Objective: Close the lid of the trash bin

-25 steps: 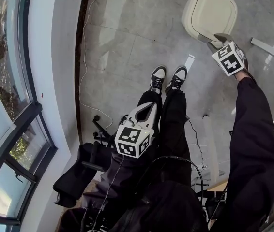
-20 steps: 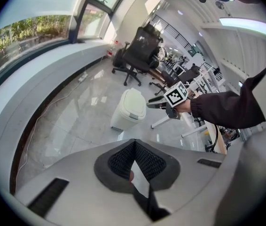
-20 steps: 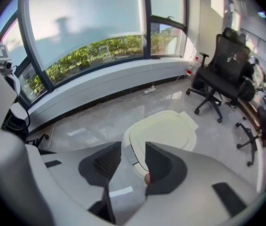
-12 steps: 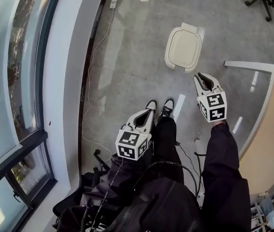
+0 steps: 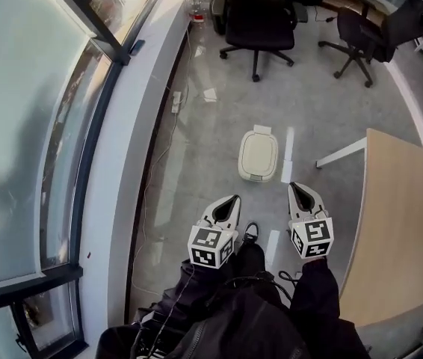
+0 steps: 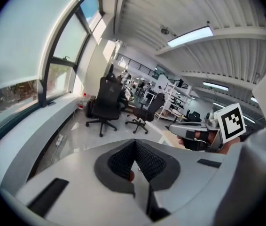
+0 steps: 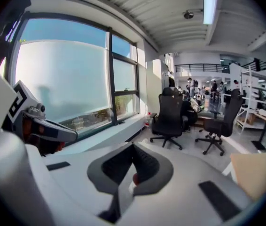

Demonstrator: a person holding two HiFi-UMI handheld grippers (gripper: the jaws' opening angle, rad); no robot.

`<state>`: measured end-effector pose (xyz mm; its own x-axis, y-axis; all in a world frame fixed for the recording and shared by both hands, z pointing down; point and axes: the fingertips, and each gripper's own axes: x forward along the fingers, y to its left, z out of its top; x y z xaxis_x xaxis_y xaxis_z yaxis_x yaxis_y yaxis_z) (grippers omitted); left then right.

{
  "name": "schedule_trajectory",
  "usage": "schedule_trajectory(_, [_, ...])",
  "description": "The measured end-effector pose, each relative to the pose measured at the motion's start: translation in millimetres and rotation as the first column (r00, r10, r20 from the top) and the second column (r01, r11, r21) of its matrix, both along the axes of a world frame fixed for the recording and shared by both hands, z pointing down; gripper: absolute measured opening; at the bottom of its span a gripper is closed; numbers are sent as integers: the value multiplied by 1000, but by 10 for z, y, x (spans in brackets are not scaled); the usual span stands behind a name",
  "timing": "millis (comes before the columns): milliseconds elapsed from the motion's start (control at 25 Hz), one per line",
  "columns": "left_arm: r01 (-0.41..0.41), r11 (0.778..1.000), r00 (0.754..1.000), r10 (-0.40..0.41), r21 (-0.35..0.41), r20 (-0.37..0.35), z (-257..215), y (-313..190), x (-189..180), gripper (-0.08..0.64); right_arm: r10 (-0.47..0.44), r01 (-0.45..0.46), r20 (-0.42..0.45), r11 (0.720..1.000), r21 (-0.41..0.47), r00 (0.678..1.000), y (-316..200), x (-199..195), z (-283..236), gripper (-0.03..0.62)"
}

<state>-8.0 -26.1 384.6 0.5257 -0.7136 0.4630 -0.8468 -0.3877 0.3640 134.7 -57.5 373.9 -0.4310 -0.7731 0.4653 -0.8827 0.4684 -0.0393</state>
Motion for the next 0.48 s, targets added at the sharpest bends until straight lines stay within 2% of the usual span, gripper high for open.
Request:
schedule_trajectory(200, [-38,989,999,38,139,8,-787,30,225,2,61,-67,65,993,98,996,255,96,-773,6])
schedule_trajectory(480, [-45,946,999,43,322,14,-1711,2,428,2,85,-117,139,963,244,987,484,135,-1668,6])
